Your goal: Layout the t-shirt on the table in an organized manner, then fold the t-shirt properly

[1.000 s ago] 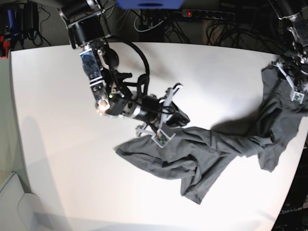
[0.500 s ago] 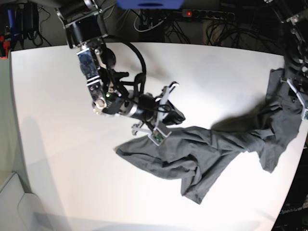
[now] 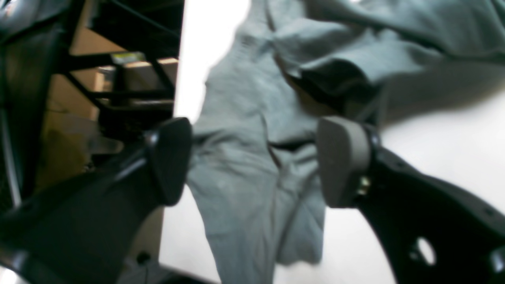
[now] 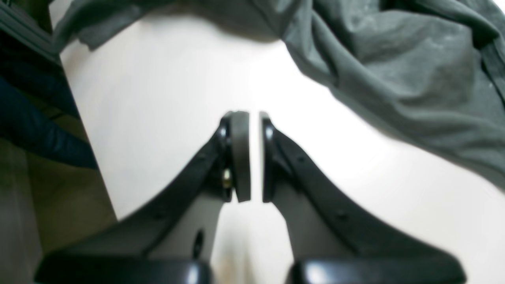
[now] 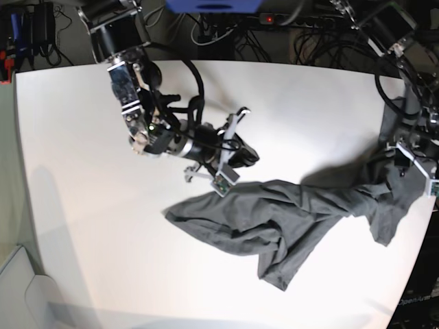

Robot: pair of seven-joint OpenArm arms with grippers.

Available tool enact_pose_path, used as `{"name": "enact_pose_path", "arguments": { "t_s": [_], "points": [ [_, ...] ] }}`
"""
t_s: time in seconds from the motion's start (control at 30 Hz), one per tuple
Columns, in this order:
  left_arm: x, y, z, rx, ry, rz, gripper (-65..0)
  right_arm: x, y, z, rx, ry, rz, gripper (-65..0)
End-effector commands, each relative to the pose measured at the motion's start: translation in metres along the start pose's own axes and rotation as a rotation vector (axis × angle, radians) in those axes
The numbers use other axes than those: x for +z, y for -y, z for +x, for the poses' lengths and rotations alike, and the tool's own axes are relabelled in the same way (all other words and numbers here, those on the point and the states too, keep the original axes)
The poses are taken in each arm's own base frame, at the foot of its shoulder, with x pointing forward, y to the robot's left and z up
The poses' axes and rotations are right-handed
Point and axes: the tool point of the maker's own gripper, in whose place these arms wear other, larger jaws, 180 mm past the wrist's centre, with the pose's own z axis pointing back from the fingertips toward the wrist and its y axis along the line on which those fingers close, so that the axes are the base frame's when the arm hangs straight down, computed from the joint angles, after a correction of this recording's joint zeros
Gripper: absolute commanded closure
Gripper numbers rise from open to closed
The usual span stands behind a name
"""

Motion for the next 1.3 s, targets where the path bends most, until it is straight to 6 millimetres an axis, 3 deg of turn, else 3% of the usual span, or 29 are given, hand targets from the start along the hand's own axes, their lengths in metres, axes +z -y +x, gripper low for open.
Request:
{"name": "enact_pose_path", "arguments": {
  "t_s": [0.0, 0.2, 0.43, 0.53, 0.97, 1.27],
  "points": [
    [0.001, -0.001, 0.025, -0.023, 0.087, -0.003, -51.2, 0.002, -0.001, 0.022, 0.018, 0.068, 0.012, -3.0],
    [-0.001, 0.006, 0.039, -0.038, 0.139, -0.024, -51.9, 0.003, 0.001, 0.022, 0.018, 0.066, 0.008, -3.0],
    [-0.023, 0.026, 0.029, 0.061, 0.108, -0.085, -51.8, 0.003, 0.001, 0.022, 0.018, 0.066, 0.008, -3.0],
    [-0.033, 0.044, 0.025, 0.112, 0.097, -0.129, -51.8, 0.002, 0.001, 0.021, 0.015, 0.063, 0.008, -3.0],
    [-0.038, 0.06, 0.028, 0.15, 0.101, -0.162, -51.4, 0.002, 0.001, 0.02, 0.014, 0.061, 0.008, -3.0],
    [-0.049, 0.067, 0.022, 0.177, 0.074, -0.193, -32.2, 0.004, 0.005, 0.016, 0.019, 0.051, 0.001, -3.0]
  ]
}}
